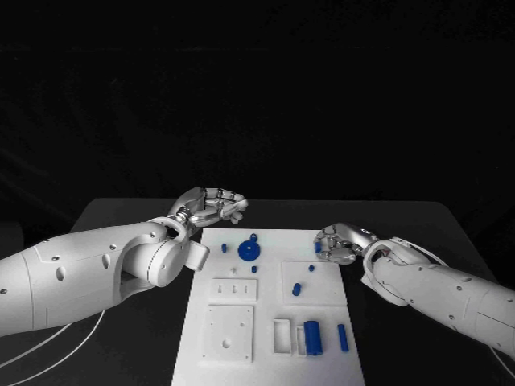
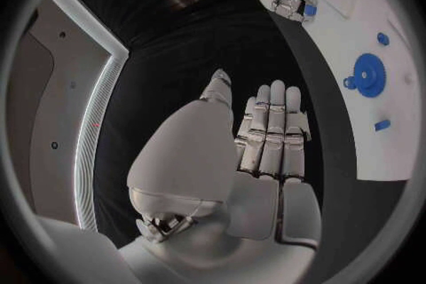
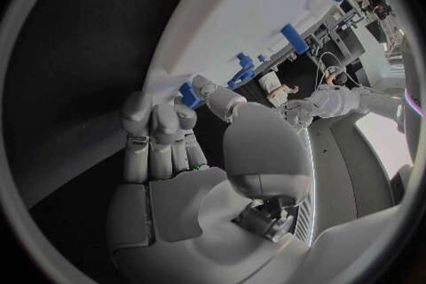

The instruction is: Assemble the parts on the task board

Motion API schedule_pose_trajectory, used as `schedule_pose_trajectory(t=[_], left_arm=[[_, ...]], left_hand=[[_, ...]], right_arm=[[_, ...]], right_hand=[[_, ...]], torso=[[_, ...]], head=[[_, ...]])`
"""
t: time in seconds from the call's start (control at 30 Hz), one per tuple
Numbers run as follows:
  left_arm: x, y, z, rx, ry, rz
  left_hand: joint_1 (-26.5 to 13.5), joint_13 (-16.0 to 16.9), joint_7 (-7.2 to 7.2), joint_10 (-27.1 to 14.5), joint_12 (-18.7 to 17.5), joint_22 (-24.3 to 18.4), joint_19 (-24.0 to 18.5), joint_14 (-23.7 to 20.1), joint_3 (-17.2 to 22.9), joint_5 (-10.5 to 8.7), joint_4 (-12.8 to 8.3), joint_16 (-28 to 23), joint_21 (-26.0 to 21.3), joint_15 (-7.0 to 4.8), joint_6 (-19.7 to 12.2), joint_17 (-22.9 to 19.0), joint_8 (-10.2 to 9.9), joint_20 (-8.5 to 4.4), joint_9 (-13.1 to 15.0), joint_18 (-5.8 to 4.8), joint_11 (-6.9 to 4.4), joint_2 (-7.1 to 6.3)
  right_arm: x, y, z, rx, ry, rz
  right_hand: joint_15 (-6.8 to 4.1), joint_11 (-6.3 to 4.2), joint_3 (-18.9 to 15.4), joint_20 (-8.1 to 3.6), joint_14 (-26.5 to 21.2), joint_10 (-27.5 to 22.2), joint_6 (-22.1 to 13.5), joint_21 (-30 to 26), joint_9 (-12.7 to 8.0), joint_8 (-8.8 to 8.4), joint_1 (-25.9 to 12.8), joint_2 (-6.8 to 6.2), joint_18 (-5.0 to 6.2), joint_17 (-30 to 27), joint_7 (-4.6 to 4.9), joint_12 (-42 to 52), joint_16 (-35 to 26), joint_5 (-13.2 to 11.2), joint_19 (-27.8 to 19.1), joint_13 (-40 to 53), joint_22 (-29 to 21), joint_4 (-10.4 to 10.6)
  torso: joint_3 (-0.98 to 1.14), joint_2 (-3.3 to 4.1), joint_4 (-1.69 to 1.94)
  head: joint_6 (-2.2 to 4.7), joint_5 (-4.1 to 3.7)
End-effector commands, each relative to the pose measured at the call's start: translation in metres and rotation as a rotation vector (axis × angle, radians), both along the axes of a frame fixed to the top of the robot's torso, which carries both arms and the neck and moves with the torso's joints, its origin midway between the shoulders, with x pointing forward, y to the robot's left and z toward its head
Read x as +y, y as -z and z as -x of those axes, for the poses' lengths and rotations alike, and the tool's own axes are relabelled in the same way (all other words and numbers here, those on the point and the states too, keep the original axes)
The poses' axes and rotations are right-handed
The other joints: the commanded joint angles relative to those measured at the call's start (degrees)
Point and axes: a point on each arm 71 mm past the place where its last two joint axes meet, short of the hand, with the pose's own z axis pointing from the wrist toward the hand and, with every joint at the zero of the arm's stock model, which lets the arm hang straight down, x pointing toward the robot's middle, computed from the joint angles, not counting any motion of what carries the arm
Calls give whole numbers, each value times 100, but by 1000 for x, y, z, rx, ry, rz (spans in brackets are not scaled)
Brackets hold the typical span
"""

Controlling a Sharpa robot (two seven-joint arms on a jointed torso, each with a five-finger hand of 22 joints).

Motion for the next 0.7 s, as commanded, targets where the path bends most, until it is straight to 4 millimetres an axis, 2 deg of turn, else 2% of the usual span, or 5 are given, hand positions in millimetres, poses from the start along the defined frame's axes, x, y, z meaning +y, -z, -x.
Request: schedule_pose_trajectory(t=[0.03, 0.7], left_arm=[[-2, -1, 1, 0, 19, 5], [-1, -1, 1, -1, 18, 2]], left_hand=[[-42, -9, 82, -20, -34, 58, 27, 21, 11, -6, 12, -30, -11, 16, 16, 9, 3, -24, -2, 98, 25, 3], [-43, -12, 86, -29, -43, 57, 22, 16, 12, -6, 11, -37, -15, 18, 9, 12, -2, -23, -3, 95, 28, -1]], right_arm=[[2, 1, 1, 7, -13, 16], [4, -1, 1, -25, -1, 41]], right_hand=[[-62, -112, 42, -3, 5, -47, 796, 33, 14, 31, 0, 83, 580, 10, 4, 22, -35, -30, -40, -10, 104, 4], [-169, -226, 235, -5, 19, 36, 1080, 65, 124, 184, -17, 169, 580, 28, -117, 58, -42, -30, -34, 8, 99, 51]], torso=[[0, 0, 4], [-4, 4, -4]], head=[[-2, -1], [-35, -1]])
